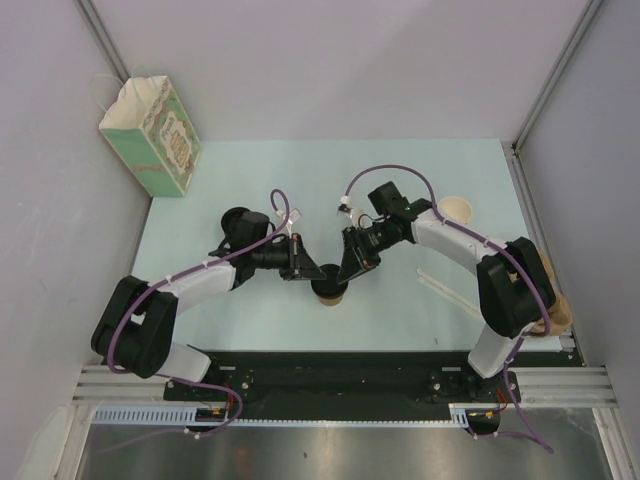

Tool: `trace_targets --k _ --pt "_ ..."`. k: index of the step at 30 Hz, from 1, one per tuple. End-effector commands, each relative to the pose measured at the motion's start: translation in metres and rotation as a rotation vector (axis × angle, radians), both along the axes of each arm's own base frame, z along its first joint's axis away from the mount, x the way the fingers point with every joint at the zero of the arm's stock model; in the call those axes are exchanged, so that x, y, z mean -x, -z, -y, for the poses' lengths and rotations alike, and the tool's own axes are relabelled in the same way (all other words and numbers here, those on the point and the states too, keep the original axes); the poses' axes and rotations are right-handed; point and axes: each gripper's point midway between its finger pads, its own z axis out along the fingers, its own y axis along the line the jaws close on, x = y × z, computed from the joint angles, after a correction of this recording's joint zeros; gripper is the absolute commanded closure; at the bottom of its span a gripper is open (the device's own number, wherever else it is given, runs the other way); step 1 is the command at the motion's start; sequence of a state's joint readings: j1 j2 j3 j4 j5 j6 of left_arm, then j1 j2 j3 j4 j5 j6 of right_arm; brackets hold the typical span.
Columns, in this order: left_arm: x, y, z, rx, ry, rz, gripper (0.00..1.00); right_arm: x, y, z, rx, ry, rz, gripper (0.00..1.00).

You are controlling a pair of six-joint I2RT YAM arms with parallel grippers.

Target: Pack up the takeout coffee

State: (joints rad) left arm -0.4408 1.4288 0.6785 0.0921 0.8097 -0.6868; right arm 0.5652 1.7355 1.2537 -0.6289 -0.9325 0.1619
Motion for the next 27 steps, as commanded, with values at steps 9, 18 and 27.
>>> trace_targets --k 9,18,27 --pt "-0.006 0.018 -0.006 -0.089 -0.029 0.019 1.00 -0.002 0.007 0.014 0.013 0.039 0.011 0.76" --pt "-0.007 0.017 -0.005 -0.083 -0.028 0.024 1.00 -0.013 0.022 0.015 0.036 0.080 -0.021 0.80" --pt "-0.006 0.017 -0.005 -0.080 -0.027 0.024 1.00 -0.018 0.036 0.018 0.063 0.115 -0.057 0.81"
